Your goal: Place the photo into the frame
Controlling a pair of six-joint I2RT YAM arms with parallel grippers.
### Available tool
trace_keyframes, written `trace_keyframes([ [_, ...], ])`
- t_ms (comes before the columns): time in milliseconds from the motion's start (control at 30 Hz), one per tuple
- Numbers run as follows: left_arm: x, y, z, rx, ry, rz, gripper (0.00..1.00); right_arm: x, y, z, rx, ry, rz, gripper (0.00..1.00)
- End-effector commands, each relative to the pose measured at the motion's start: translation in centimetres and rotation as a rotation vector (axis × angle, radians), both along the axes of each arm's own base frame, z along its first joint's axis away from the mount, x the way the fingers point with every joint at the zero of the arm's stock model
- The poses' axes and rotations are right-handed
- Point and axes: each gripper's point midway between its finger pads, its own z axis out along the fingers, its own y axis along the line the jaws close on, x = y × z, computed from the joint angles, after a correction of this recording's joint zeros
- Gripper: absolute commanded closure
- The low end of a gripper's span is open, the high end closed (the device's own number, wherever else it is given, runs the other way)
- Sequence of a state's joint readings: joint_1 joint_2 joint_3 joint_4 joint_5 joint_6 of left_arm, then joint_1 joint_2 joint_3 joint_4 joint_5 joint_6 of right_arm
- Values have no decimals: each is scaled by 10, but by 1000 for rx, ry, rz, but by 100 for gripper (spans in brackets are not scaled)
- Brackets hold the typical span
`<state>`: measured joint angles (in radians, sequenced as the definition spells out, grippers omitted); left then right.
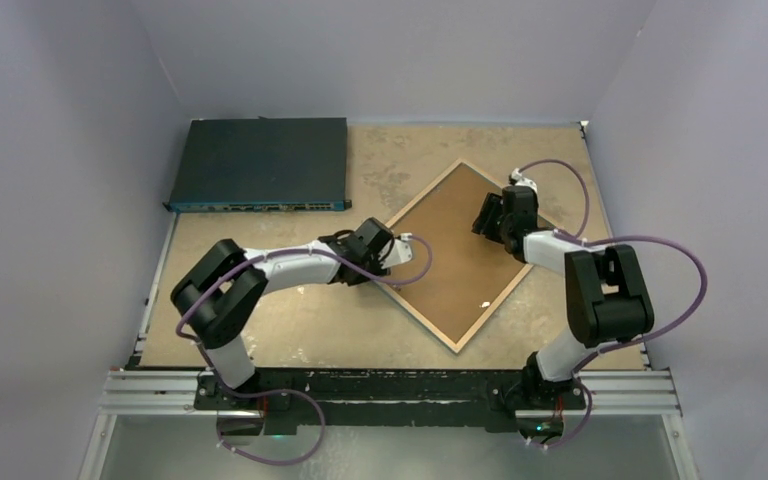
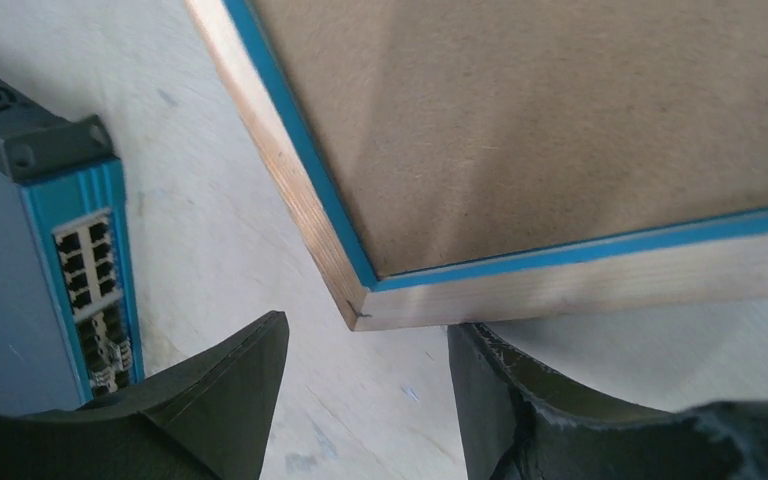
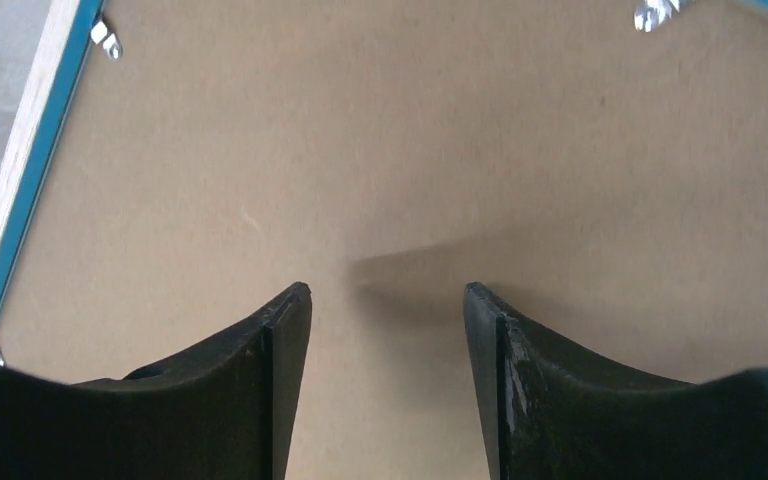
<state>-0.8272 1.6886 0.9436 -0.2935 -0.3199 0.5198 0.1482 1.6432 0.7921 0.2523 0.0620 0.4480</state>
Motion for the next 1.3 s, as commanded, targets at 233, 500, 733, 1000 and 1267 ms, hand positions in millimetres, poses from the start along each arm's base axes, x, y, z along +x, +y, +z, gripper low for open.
trace_keyframes([
  [233,42,-9,53,-221,-48,105,41,54,-32,98,33,-186,-146,27],
  [500,5,2,36,-329,175,173,38,131,-97,76,26,-157,-310,22],
  [733,-4,16,-11,-273,217,242,48,129,-118,24,84,-10,-353,28],
  [1000,11,1,-27,-296,231,270,57,69,-95,-13,188,140,-317,31],
  [1267,31,-9,-43,-274,232,265,58,-23,-58,-14,346,160,-292,34],
])
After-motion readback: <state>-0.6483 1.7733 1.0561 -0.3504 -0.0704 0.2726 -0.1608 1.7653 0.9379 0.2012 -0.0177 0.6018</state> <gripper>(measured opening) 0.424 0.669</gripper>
